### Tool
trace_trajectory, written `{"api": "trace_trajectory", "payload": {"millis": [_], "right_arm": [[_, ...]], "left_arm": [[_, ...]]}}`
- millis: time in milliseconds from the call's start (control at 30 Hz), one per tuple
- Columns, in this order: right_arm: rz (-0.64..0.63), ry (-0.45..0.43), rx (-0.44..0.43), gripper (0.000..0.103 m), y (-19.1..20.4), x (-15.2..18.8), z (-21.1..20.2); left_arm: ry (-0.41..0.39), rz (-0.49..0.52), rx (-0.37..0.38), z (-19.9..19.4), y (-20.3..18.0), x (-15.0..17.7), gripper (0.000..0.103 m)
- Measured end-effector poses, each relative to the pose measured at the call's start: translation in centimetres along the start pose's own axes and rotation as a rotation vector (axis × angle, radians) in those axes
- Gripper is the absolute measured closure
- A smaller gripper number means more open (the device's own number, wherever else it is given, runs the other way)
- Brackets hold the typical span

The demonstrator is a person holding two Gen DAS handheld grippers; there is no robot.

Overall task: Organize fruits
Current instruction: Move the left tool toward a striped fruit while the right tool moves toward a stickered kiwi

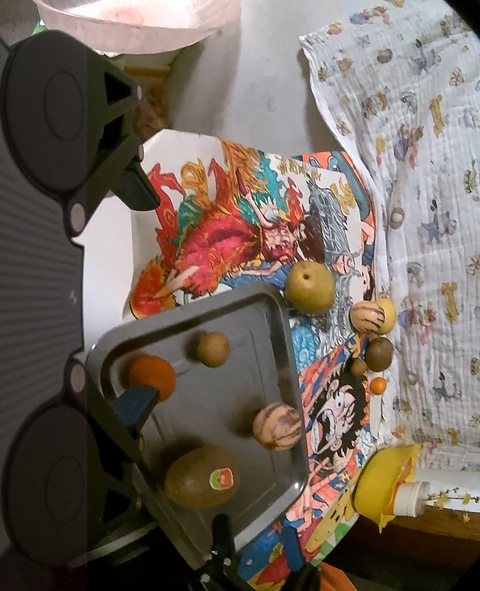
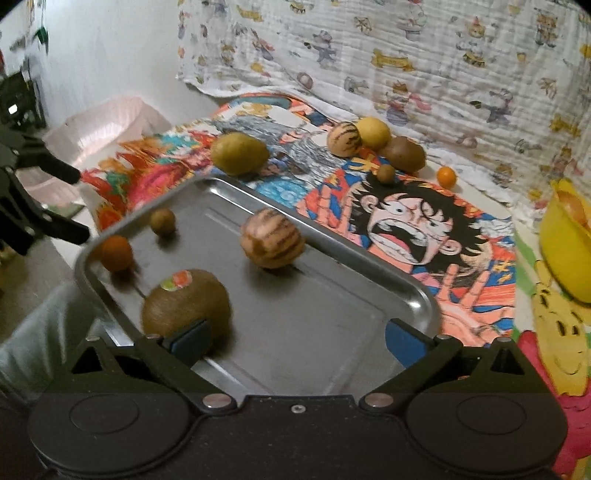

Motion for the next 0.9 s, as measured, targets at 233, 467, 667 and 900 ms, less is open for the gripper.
{"api": "trace_trajectory", "payload": {"millis": [233, 467, 667, 900], "right_arm": [[-0.043, 0.021, 0.077, 0.003, -1.7, -0.3, 0.9], [-0.098, 0.021, 0.108, 0.001, -3.3, -1.7, 2.2], [-0.129, -0.011, 0.096, 0.001, -4.2, -3.7, 3.1], [-0.145, -0.042, 0.043, 0.001, -5.6, -6.8, 4.5]], "left_arm": [[0.022, 0.030, -0.024, 0.5, 0.3, -0.5, 0.001], [0.029, 0.059, -0.047, 1.2, 0.7, -1.9, 0.001], [0.020, 0.065, -0.057, 2.3, 1.2, -3.4, 0.001], [-0.004, 0.075, -0.046, 4.1, 1.2, -5.5, 0.001]]}}
Point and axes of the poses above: each gripper's, at about its wrist camera, not at the fingertips, and z roughly the way its jaws point, y to its left, x to its underside, the point moved 4 cm from there along z, roughly the way its jaws point, and after that the axes turned 8 degrees about -y, right-handed, at the moved point
